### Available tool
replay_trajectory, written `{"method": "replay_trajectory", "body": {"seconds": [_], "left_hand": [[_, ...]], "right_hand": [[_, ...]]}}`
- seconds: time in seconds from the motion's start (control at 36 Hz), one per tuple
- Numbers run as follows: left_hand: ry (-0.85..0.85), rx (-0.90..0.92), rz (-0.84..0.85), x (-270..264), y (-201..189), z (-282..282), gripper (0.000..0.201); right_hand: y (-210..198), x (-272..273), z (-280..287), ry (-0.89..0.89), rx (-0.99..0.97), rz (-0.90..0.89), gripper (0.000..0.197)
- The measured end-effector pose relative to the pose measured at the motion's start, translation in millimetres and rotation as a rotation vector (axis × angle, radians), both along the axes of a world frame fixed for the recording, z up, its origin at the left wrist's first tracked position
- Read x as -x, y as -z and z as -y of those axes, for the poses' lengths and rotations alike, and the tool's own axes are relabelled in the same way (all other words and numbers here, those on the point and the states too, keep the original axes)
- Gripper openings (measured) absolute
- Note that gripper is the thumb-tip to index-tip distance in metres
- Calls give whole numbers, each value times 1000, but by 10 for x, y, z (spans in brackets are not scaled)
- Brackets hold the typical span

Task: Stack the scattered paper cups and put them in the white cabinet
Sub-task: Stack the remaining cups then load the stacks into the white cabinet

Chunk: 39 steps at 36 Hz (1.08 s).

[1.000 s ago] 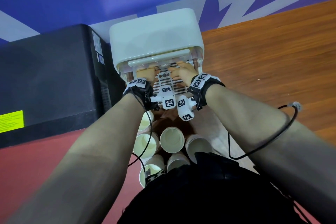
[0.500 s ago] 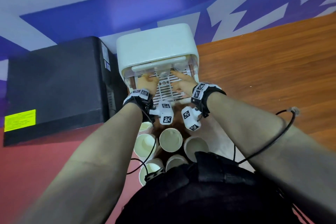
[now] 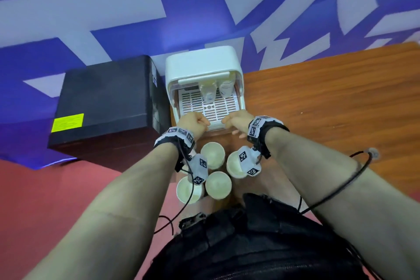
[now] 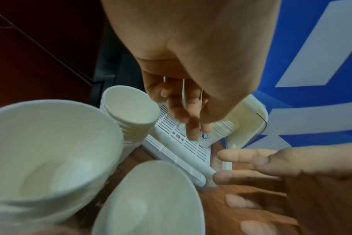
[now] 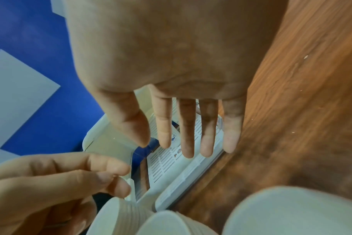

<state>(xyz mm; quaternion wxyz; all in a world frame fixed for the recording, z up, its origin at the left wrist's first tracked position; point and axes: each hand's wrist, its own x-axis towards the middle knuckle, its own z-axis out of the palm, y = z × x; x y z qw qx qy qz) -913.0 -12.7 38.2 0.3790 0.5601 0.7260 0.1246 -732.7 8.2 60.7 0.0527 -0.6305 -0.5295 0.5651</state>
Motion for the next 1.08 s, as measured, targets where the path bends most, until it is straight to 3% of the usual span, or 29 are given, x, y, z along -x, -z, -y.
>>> {"method": "replay_trajectory", "body": {"seconds": [0.08,0.28,0.42,0.58,0.78,0.97,1.08], "left_hand": [[69,43,-44,-58,-34,151,16],[308,24,-320,-203,21,383,33],[499,78,-585,-249,20,399,29],[533,59,-686,-310,82,390,36],[486,-18,-575,-497,74,373,38],[504,10,-434,-697,-21,314,35],[408,64,-254,-795,-65,233,31]], "right_hand": [[-32,-87,173,-44,13,53,30],[64,-295,461,-165,42,130,42],[186,-355,563,-168,58,144,43],[350,-359,657,-207,54,271,38],[823,-427,585,-246,76,390,37],[677,-398,505,-176,55,456,15],[866,-603,219,-150,29,497,19]]}}
